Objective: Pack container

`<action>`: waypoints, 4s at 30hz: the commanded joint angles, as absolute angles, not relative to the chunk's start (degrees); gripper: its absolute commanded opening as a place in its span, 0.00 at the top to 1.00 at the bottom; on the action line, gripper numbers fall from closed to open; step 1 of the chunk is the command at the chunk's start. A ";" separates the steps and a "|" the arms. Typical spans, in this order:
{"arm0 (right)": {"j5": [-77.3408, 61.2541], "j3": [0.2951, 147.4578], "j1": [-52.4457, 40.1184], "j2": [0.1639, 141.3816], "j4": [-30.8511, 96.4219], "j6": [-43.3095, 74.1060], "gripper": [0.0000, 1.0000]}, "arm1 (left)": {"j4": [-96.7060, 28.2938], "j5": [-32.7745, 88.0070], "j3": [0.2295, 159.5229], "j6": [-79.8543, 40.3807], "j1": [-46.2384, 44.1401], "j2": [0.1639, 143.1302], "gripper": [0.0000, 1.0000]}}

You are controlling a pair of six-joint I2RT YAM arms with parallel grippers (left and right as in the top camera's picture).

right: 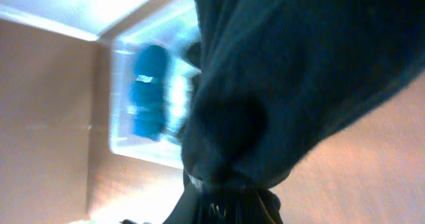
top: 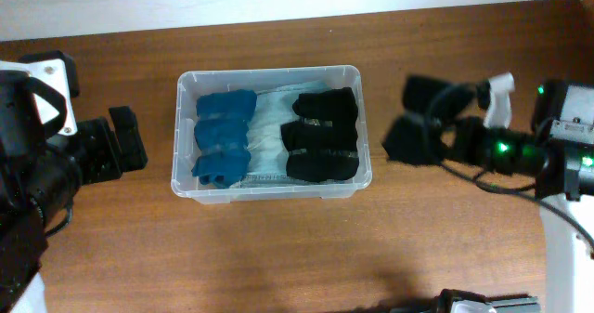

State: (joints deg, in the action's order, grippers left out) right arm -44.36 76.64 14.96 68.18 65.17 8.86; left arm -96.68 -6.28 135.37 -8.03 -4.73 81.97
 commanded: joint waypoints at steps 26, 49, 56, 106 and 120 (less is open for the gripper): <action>-26.22 80.05 -25.47 106.08 34.57 27.99 0.47 | -96.68 -6.92 135.37 -8.75 -4.45 82.04 0.01; -8.16 91.92 -34.44 101.67 44.69 22.20 0.86 | -96.68 -6.92 135.37 -8.75 -4.45 82.04 0.01; -4.27 91.94 -35.09 114.15 39.66 20.43 0.87 | -96.68 -6.92 135.37 -8.75 -4.45 82.04 0.01; 36.88 98.74 -20.82 48.95 77.62 12.91 0.02 | -96.68 -6.92 135.37 -8.75 -4.45 82.04 0.01; 29.04 53.78 2.90 27.92 52.14 12.88 0.02 | -96.68 -6.92 135.37 -8.75 -4.45 82.04 0.01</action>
